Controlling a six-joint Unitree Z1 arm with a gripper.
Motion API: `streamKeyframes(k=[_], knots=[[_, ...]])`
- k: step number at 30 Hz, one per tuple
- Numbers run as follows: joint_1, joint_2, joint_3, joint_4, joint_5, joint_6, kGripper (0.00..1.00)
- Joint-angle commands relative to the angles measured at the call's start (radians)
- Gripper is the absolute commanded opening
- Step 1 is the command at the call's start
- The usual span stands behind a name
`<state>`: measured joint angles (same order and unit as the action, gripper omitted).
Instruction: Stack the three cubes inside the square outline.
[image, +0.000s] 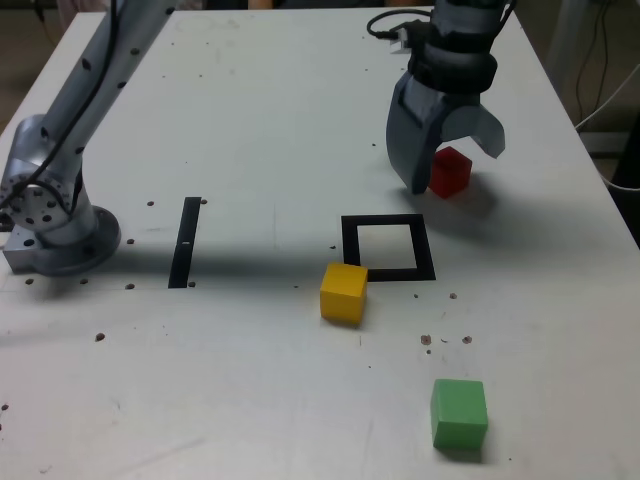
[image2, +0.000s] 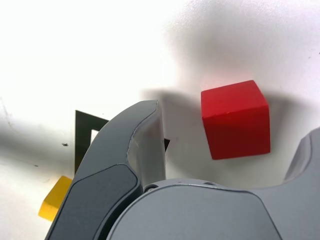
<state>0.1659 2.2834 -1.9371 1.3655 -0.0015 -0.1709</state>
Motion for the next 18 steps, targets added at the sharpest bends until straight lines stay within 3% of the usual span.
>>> streamKeyframes(k=[1,7,18], knots=[[-0.002,0.004,-0.002,-0.013,0.011,-0.009,0.88],[-0.001,-0.007,0.011,-0.055,0.042,-0.028,0.82],[0.000,0.003,0.016,-0.062,0.022,-0.028,0.61]])
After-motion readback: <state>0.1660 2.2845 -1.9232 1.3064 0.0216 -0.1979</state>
